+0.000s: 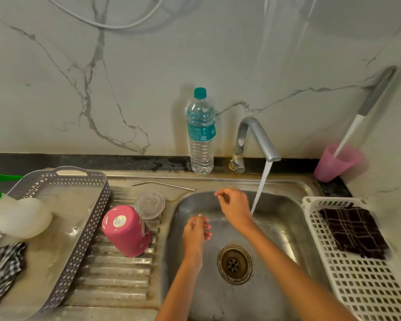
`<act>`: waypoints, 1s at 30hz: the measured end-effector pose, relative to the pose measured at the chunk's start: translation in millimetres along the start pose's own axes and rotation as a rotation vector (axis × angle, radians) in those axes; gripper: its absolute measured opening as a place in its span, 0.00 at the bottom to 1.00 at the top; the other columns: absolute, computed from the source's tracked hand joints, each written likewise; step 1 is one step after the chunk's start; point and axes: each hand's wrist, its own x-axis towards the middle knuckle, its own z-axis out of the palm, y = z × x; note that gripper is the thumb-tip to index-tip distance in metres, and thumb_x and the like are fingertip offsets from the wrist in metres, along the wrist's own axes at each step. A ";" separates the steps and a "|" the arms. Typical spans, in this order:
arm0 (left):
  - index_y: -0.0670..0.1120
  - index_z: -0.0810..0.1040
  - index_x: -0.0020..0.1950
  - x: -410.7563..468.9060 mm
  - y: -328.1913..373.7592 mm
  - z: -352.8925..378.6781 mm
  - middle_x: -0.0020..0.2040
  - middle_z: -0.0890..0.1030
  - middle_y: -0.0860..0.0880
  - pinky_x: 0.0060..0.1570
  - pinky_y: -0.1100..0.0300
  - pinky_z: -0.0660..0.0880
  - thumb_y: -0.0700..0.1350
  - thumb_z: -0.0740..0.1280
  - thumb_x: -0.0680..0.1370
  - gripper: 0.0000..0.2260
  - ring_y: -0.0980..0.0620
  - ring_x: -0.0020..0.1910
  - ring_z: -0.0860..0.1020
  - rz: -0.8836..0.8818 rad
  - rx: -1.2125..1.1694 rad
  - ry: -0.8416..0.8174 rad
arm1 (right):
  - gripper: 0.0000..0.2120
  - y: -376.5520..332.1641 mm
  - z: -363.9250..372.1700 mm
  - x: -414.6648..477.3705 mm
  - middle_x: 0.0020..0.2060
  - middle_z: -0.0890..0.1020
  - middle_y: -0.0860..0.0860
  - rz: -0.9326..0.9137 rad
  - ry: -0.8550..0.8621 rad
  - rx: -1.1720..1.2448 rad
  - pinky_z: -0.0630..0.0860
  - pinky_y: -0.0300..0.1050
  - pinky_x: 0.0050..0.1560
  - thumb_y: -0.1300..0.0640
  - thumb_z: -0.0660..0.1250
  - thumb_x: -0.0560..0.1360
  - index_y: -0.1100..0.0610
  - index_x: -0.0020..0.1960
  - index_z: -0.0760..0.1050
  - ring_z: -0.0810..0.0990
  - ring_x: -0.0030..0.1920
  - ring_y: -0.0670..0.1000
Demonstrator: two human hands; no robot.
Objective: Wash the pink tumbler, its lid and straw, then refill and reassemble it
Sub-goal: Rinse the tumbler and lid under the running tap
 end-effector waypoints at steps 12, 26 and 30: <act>0.43 0.77 0.51 -16.9 -2.9 54.7 0.40 0.78 0.48 0.35 0.64 0.72 0.44 0.60 0.83 0.08 0.55 0.34 0.75 -0.023 0.165 -0.238 | 0.06 30.3 -92.6 30.5 0.43 0.82 0.49 0.167 0.052 0.055 0.78 0.36 0.39 0.60 0.67 0.77 0.54 0.52 0.80 0.79 0.40 0.45; 0.43 0.78 0.50 -3.7 -2.8 44.3 0.39 0.80 0.49 0.36 0.63 0.73 0.43 0.62 0.82 0.07 0.54 0.34 0.76 -0.007 0.204 -0.154 | 0.13 15.5 -87.0 97.3 0.47 0.80 0.51 0.083 -0.318 0.383 0.78 0.32 0.43 0.60 0.69 0.76 0.64 0.58 0.76 0.80 0.50 0.49; 0.44 0.79 0.49 -3.0 -3.7 36.9 0.39 0.80 0.49 0.37 0.62 0.73 0.43 0.62 0.82 0.07 0.54 0.34 0.77 0.001 0.197 -0.143 | 0.12 18.9 -95.7 86.8 0.50 0.80 0.52 0.210 -0.310 0.656 0.80 0.41 0.54 0.62 0.66 0.77 0.64 0.59 0.75 0.80 0.55 0.51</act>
